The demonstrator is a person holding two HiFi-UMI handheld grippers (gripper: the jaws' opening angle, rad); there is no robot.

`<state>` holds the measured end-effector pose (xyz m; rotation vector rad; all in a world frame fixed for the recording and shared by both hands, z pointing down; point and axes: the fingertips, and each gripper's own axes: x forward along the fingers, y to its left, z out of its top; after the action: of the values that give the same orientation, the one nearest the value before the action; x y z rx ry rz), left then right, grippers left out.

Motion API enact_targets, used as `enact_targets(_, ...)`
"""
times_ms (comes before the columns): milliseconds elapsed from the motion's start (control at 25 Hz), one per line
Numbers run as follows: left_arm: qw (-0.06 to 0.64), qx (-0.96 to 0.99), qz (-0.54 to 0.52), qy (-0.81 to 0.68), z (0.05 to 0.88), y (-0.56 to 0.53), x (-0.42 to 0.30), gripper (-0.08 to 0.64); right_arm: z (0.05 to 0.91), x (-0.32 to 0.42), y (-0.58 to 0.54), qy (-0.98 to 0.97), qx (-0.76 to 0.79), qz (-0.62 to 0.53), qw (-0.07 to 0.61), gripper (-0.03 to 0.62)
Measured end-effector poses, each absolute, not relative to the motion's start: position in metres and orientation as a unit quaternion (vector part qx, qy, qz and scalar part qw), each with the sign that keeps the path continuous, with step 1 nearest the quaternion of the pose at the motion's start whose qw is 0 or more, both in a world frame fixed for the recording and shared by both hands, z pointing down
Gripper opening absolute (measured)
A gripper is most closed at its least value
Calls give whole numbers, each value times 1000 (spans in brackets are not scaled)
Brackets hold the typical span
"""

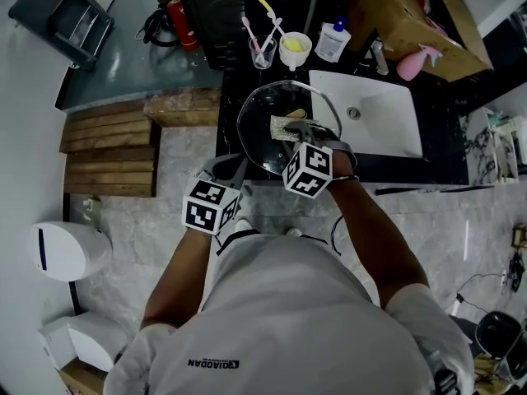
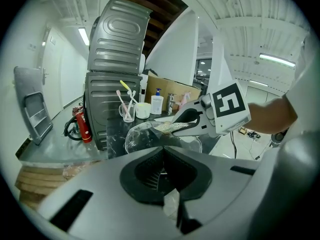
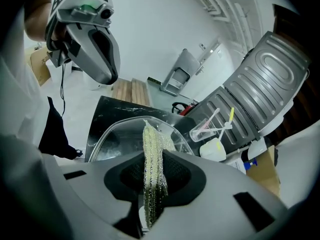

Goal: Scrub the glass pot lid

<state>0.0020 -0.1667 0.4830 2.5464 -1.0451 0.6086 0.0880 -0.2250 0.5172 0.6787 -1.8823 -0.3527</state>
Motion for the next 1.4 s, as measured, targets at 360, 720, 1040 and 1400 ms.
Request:
enact_targets(360,161,883,207,-390,477,-144,3,15,514,91,-195,-797,257,-155,525,87)
enact_targets(720,156,881,209,-395,471,-113,30,15,490,116,-143,-846,277,-78,449,87)
enact_targets(1040,174,874,198,-407,473,-79,58,15,475,166,-87,-900,314,61,296,87)
enact_targets(1400,176,874,137,-432,435,-39,70,15,434,182,-46,-932,313,145,107,87)
